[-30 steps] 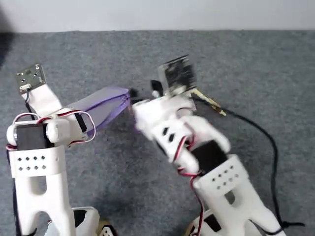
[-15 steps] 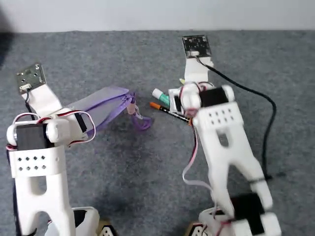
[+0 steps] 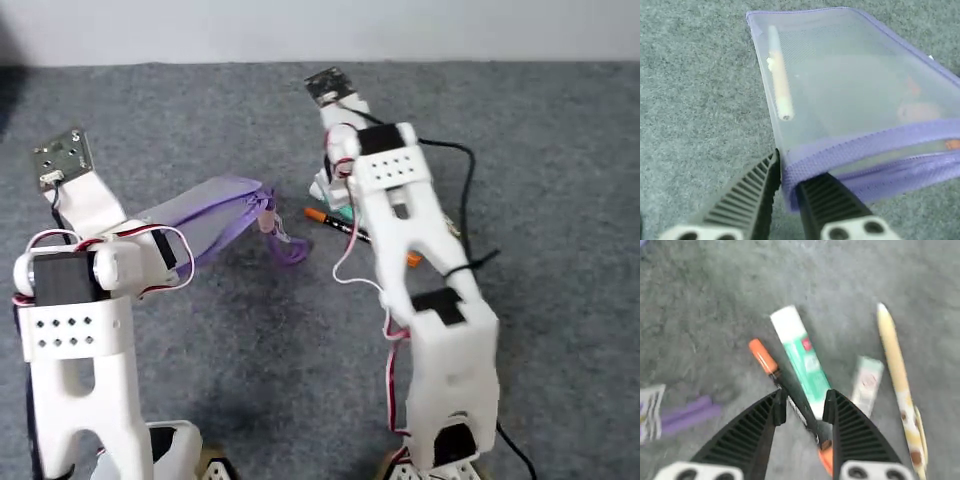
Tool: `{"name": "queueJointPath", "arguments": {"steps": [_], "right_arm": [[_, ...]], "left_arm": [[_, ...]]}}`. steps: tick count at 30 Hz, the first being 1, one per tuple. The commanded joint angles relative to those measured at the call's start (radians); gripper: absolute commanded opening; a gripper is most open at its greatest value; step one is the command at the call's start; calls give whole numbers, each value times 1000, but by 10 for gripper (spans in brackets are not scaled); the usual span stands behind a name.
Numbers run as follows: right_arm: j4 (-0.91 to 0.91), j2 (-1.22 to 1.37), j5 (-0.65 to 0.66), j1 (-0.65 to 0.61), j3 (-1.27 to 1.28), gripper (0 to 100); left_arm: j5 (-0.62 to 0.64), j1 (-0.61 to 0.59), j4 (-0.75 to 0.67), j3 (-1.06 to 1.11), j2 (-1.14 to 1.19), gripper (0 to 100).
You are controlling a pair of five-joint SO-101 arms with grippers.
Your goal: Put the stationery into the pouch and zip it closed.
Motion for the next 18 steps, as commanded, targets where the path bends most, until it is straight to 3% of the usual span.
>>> {"name": "queueJointPath", "arguments": {"steps": [1,13,17,18], "right_arm": [[10,130,20,-12,-203,130],[67,483,28,-15,-511,118],[157,510,74,-33,-583,0],[173,510,74,-35,-605,16]], "left_arm": [[9,-3,3,2,0,12],[9,-3,3,2,0,12],[9,-3,3,2,0,12],[9,-3,3,2,0,12]]}}
